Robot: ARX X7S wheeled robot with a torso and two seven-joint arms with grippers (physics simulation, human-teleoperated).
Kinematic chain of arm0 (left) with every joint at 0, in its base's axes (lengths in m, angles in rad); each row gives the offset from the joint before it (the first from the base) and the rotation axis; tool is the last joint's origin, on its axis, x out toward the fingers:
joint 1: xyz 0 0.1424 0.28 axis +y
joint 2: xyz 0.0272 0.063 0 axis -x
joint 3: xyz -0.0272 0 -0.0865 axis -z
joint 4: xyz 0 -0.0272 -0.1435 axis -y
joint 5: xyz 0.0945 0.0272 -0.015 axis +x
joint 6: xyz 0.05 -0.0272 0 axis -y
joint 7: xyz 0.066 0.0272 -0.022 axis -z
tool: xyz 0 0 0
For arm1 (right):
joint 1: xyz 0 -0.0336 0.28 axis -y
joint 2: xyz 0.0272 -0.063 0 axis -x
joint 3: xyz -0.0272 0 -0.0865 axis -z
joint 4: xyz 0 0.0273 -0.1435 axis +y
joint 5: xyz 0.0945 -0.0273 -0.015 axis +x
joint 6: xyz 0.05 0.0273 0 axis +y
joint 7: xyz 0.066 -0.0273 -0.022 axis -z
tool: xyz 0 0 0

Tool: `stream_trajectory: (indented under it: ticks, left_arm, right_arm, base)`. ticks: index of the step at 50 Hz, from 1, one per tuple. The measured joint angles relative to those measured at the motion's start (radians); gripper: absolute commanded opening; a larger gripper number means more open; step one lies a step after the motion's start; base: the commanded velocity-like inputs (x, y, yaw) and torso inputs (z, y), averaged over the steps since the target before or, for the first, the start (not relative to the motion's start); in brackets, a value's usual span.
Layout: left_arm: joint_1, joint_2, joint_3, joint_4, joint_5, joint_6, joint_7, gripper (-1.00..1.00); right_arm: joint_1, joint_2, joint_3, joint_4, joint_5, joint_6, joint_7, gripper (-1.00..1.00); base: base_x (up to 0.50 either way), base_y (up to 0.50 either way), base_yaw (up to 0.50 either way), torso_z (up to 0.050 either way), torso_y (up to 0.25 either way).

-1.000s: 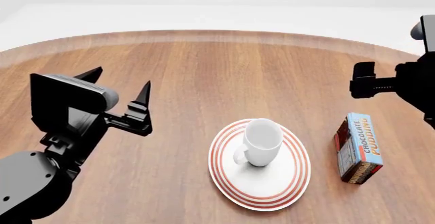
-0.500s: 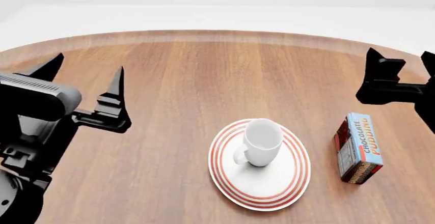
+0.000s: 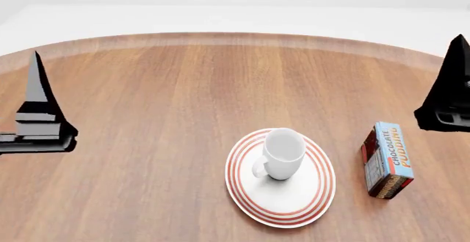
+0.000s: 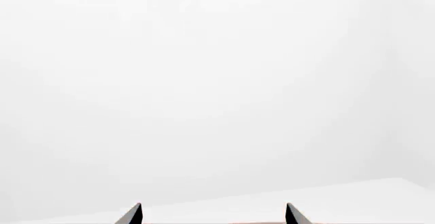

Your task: Pick up the white mug and put it on the plate, and put the chocolate pudding to the right of the plate.

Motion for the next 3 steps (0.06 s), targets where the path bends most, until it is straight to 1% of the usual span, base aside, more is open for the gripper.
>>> stream_trajectory:
  ticks: [3]
  left_arm:
    - [0.026, -0.032, -0.001, 0.022, 0.044, 0.013, -0.073, 1.00]
  right_arm:
    - [-0.039, -0.020, 0.035, -0.030, -0.055, -0.012, 0.006, 1.00]
  base:
    - [0.00, 0.00, 0.00, 0.000, 0.000]
